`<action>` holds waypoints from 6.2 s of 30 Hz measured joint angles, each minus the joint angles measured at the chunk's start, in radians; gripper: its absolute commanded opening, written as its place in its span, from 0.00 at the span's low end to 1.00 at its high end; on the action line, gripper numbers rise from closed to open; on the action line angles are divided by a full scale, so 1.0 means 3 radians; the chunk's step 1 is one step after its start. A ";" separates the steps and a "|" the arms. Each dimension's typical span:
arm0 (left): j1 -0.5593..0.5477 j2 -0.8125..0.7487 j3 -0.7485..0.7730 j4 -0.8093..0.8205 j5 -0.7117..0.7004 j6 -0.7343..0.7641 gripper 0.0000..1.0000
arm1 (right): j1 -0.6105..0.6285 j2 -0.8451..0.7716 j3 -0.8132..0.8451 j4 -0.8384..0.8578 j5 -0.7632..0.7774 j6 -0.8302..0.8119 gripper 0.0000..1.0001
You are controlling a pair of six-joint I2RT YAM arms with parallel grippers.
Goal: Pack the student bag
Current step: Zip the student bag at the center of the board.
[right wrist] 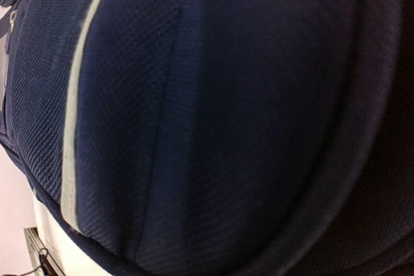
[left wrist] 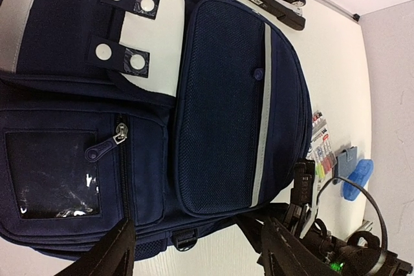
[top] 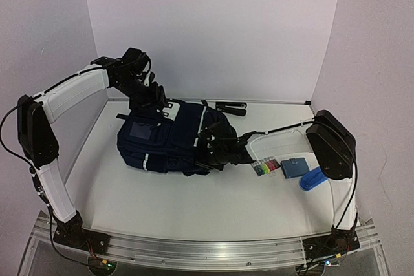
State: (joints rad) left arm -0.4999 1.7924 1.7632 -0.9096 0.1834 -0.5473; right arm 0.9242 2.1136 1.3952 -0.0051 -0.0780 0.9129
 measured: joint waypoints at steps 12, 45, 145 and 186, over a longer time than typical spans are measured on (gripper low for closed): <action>-0.0015 -0.0574 -0.1080 0.0219 0.0607 0.0642 0.63 | -0.0018 -0.0286 -0.0007 -0.0249 0.0033 -0.0553 0.00; -0.0847 -0.0026 -0.1623 0.1319 -0.0454 0.2691 0.20 | -0.0112 -0.0469 -0.0011 -0.0492 -0.0468 -0.1185 0.00; -0.1478 -0.0771 -0.2142 0.1148 -0.0959 0.3297 0.17 | -0.0177 -0.0629 -0.0205 -0.0136 -0.1778 -0.1541 0.00; -0.1455 -0.0933 -0.2349 0.1226 -0.0882 0.3222 0.38 | -0.0248 -0.0669 -0.0286 -0.0132 -0.1934 -0.1533 0.00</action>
State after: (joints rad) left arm -0.9365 1.5123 1.0585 -0.5419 -0.0811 0.4192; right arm 0.8499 1.9128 1.3094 -0.0446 -0.6581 0.4530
